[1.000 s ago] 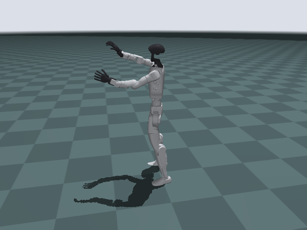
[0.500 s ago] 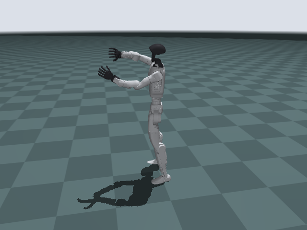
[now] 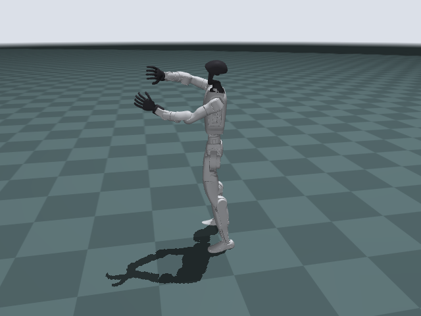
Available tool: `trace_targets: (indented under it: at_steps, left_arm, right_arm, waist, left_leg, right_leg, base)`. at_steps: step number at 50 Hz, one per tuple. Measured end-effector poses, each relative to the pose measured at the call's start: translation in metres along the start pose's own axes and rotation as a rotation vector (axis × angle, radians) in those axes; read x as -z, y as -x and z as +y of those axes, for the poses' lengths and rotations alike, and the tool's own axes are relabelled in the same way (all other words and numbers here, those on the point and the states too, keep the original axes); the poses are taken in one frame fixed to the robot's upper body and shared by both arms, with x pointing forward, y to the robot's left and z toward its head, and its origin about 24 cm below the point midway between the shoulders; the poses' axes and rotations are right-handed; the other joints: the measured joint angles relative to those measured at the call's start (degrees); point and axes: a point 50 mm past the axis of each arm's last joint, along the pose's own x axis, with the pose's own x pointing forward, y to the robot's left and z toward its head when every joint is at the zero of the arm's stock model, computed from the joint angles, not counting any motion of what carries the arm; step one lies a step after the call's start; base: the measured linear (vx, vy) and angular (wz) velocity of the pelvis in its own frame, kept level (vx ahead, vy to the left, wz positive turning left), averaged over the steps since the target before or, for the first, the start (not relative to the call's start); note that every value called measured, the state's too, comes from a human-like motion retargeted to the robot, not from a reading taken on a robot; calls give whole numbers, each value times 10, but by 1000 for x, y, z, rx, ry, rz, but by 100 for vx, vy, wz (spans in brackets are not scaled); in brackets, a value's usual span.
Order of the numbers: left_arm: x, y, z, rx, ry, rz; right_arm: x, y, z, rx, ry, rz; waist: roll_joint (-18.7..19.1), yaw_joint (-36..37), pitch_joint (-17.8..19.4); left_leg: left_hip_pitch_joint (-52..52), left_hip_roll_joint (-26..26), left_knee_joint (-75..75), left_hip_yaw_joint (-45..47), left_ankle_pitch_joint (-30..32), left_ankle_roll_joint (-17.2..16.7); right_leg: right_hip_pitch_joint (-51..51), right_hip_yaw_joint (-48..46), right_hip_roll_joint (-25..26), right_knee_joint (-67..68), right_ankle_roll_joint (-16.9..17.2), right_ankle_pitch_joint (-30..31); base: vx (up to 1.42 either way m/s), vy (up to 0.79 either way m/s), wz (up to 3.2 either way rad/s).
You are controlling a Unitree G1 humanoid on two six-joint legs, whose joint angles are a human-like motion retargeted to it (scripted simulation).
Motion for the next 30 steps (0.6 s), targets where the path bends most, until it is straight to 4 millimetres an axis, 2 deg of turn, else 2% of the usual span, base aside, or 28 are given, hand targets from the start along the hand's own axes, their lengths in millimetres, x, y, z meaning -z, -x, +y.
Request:
trace_targets:
  at_steps: [16,30]
  left_arm:
    - [-1,1,-3,23,5,-3]
    - [3,3,-1,23,-14,6]
  right_arm:
    - [4,-5,-10,48,-7,-7]
    - [-4,-8,-17,83,-32,-54]
  waist:
    - [-1,-6,3]
    - [-3,-10,0]
  left_leg:
    - [1,-2,-1,3,0,0]
    - [0,-2,-1,2,0,-2]
  right_leg:
    - [-1,3,-1,0,0,1]
    - [-1,2,-1,0,0,1]
  base:
    - [0,0,0]
    - [0,0,0]
